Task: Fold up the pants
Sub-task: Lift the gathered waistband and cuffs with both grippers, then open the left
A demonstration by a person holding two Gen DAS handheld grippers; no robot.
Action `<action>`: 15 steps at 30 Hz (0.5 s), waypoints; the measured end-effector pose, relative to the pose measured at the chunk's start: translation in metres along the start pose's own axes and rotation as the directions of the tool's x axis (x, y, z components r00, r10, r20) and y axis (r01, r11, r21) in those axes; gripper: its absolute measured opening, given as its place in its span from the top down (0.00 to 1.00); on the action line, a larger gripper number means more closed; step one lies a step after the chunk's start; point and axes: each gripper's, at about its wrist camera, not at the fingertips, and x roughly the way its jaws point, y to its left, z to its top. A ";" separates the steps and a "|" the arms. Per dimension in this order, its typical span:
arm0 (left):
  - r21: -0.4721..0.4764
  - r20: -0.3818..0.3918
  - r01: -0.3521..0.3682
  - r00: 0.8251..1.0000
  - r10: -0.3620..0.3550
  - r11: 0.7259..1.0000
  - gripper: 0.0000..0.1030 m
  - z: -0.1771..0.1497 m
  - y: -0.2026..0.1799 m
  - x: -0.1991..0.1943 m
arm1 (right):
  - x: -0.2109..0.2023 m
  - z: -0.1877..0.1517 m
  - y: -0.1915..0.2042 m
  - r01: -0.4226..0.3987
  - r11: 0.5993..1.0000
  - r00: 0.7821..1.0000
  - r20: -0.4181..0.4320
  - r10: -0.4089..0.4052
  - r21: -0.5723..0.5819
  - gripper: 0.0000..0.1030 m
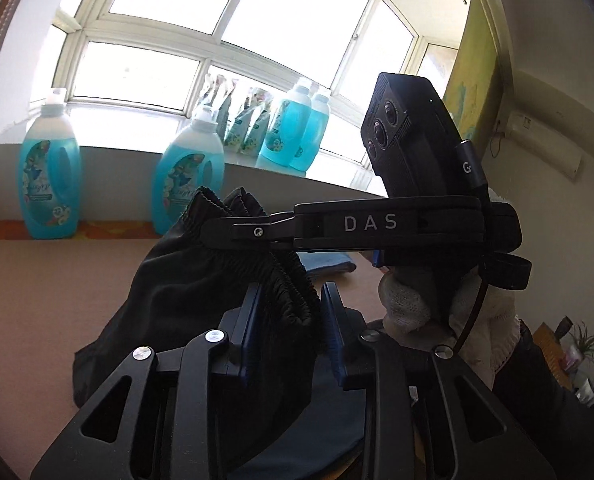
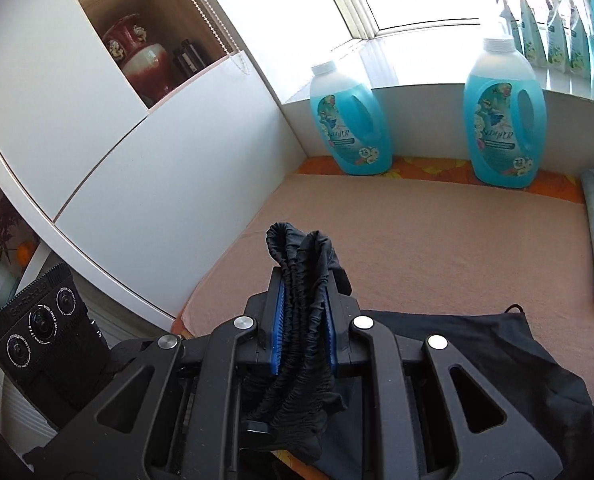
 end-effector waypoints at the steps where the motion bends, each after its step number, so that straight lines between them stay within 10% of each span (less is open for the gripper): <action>1: 0.015 -0.006 0.007 1.000 -0.007 1.000 0.73 -0.001 -0.008 0.003 | -0.009 -0.006 -0.017 0.017 0.999 1.000 0.007 -0.018 0.028 0.83; 4: 0.025 -0.017 0.010 1.000 -0.010 1.000 0.60 -0.007 -0.016 0.009 | -0.035 -0.027 -0.068 0.057 0.992 0.998 0.017 -0.059 0.110 0.83; 15: -0.033 -0.222 -0.130 0.968 0.119 0.991 0.60 -0.059 0.041 0.044 | -0.117 -0.134 -0.243 0.188 0.890 0.978 -0.002 -0.206 0.416 0.83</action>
